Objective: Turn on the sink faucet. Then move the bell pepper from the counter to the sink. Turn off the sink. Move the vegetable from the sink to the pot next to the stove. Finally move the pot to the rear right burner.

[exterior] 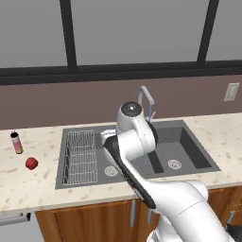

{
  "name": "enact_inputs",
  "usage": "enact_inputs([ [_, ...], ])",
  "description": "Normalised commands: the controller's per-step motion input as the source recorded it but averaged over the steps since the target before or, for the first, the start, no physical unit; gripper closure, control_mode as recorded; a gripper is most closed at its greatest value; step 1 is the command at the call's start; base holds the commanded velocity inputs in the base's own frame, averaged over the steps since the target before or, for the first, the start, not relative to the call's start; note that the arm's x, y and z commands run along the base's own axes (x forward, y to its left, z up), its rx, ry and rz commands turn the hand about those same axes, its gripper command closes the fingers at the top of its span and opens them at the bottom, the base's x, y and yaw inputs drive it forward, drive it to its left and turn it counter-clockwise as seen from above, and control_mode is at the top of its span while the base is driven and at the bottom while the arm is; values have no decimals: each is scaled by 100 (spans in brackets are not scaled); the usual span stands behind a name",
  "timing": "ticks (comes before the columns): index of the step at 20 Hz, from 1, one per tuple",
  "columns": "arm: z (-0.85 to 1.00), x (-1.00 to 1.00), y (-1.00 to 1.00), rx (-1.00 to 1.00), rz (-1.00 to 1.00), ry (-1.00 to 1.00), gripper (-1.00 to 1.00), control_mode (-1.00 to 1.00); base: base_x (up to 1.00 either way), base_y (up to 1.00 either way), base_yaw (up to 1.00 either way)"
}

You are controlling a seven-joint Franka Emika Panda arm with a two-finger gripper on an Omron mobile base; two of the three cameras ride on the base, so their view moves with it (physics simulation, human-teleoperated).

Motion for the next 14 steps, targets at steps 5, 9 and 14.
enact_inputs([
  [5, -20, -21, 65, -1, 17, 8, -100, -100, 0, 0, 0],
  [9, -17, -2, 66, 0, 16, 7, -100, -100, 0, 0, 0],
  [14, -12, 12, 67, 0, 13, 9, -100, -100, 0, 0, 0],
])
